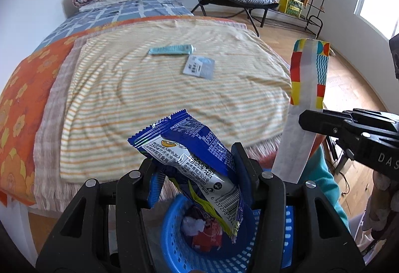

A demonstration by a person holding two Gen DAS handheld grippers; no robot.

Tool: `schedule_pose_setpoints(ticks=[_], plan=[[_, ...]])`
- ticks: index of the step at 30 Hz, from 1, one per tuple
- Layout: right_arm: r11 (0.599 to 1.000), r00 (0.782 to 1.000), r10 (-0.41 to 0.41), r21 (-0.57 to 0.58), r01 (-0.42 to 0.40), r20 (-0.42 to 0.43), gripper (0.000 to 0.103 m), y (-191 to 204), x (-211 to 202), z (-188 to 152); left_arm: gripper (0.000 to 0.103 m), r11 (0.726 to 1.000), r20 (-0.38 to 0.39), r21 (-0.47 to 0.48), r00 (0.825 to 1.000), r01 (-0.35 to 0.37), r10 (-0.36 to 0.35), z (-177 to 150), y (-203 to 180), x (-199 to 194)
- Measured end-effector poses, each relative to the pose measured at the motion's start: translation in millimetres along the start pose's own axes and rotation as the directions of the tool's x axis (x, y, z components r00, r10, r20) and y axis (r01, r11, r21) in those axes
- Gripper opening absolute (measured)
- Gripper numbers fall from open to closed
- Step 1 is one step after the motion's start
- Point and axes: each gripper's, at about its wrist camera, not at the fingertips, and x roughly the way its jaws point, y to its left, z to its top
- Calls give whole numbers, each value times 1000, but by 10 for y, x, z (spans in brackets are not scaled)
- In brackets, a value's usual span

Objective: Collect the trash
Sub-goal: 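Carry the blue packet and striped paper bag into the blue basket and release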

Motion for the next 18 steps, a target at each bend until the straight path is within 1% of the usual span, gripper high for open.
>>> schedule_pose_setpoints(ticks=[8,18], plan=[[1000,1000,-5,-21,4,-30,7,75,-18,-229,51,1000,-45,11,999,24,-24,-211,-115,53],[1000,996,-7,6,8,-88,7,-15,68,-473,51,999,-85,13,996,38,-37,-365,-179,115]])
